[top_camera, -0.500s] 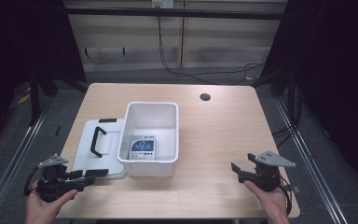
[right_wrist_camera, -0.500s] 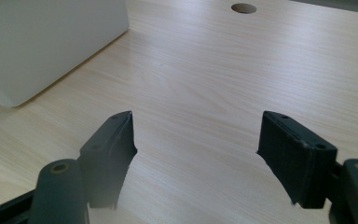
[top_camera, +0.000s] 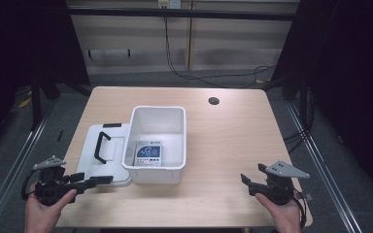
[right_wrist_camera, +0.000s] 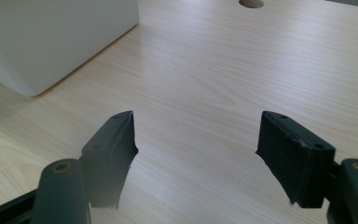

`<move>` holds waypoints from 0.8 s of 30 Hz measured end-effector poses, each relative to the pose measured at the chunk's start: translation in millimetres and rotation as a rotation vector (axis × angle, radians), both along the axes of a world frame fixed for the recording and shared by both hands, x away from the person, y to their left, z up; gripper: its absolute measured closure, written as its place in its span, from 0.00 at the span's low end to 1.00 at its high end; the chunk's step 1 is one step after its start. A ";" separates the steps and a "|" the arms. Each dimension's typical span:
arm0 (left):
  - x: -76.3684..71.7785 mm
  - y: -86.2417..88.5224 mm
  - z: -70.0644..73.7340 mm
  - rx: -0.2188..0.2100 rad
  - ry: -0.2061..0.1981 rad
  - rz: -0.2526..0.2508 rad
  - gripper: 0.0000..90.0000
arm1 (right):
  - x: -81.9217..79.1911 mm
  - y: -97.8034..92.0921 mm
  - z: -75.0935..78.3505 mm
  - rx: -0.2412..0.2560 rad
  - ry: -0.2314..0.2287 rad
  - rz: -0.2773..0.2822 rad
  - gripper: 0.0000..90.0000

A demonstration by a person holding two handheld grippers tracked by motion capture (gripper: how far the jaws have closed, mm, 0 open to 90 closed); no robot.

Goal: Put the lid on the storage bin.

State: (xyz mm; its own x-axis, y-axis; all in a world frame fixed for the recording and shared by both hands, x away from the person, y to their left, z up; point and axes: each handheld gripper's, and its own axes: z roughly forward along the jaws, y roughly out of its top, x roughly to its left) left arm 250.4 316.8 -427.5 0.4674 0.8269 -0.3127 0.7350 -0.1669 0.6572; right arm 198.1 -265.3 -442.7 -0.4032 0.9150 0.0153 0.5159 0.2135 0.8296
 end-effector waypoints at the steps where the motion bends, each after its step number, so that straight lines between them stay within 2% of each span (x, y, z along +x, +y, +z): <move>1: 0.8 -0.2 1.3 -0.003 0.005 0.001 0.41 | 0.8 0.2 -0.1 0.005 0.007 0.003 0.31; 4: 0.9 -3.2 4.5 0.014 0.000 0.006 0.43 | 2.3 2.0 -0.4 0.020 0.017 0.012 0.31; 7: 0.2 -7.4 7.1 0.067 -0.017 0.015 0.43 | 0.5 1.0 1.4 0.027 0.005 0.007 0.31; 11: 1.7 -10.6 9.4 0.073 -0.011 -0.009 0.44 | 0.2 -2.0 1.6 0.044 0.010 -0.001 0.31; 16: 6.8 -12.3 16.2 0.067 0.007 -0.029 0.50 | -0.1 0.3 1.8 0.038 0.016 0.013 0.30; 17: 8.5 -12.3 19.0 0.055 0.010 -0.023 0.50 | 0.0 0.1 1.8 0.040 0.014 0.013 0.30; 19: 13.6 -12.2 25.9 0.064 0.017 -0.016 0.51 | -0.1 -0.4 1.9 0.045 0.019 0.010 0.30; 22: 22.2 -11.6 34.7 0.025 0.026 0.009 0.52 | -0.6 -0.5 2.3 0.051 0.012 0.013 0.30; 24: 27.6 -12.4 39.1 0.026 0.032 -0.005 0.55 | -1.1 -0.2 2.4 0.050 0.012 0.013 0.29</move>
